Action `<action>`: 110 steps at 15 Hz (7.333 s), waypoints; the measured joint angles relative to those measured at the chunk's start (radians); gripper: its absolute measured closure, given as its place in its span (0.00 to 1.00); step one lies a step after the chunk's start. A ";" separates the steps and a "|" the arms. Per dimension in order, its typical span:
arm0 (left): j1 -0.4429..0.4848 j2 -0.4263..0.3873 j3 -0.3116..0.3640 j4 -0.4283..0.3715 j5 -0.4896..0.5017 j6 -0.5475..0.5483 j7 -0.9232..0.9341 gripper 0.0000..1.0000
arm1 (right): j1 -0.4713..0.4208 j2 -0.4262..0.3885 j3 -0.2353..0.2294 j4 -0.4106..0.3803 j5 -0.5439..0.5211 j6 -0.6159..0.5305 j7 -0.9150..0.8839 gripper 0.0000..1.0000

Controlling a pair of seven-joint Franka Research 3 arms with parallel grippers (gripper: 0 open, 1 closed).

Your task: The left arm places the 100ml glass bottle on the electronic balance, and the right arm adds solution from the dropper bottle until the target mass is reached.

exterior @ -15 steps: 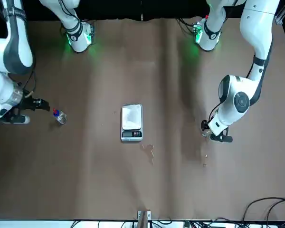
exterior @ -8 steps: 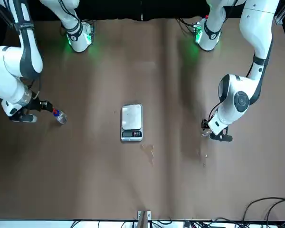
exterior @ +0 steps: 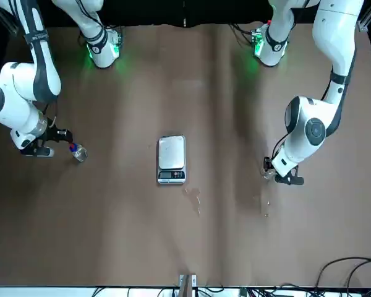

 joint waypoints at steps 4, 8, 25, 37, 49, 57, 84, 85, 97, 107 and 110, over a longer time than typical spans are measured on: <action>-0.071 -0.038 -0.009 0.085 0.000 -0.136 -0.125 0.49 | 0.001 0.011 0.004 -0.015 0.000 0.046 0.000 0.33; -0.244 -0.046 -0.013 0.217 0.000 -0.277 -0.363 0.49 | 0.000 0.052 0.003 -0.035 0.000 0.124 0.000 0.36; -0.683 0.264 0.001 0.566 0.000 -0.282 -0.781 0.49 | 0.000 0.051 0.005 -0.035 0.000 0.076 0.000 0.69; -0.809 0.324 0.105 0.592 0.000 -0.129 -0.864 0.49 | 0.000 0.046 0.006 -0.033 0.000 0.073 0.000 0.93; -0.811 0.314 0.125 0.618 0.000 -0.095 -0.895 0.00 | 0.001 0.046 0.006 -0.030 0.000 0.066 0.000 0.96; -0.796 0.285 0.156 0.623 0.000 -0.148 -0.891 0.00 | 0.001 0.046 0.006 -0.024 0.000 0.064 0.000 0.87; -0.321 -0.095 0.154 0.633 0.000 -0.664 -0.041 0.00 | 0.002 -0.024 0.011 0.258 0.000 -0.312 0.000 0.87; -0.304 -0.123 0.154 0.633 0.000 -0.705 -0.019 0.00 | 0.002 -0.024 0.011 0.277 0.000 -0.326 0.000 0.87; -0.232 -0.195 0.158 0.625 0.000 -0.865 0.053 0.00 | 0.116 -0.028 0.022 0.358 0.042 -0.411 0.097 0.88; -0.098 -0.240 0.156 0.625 0.000 -0.927 0.058 0.00 | 0.269 -0.028 0.026 0.382 0.228 -0.421 0.221 0.88; -0.095 -0.252 0.157 0.625 0.000 -0.939 0.053 0.00 | 0.344 -0.028 0.027 0.412 0.270 -0.416 0.318 0.88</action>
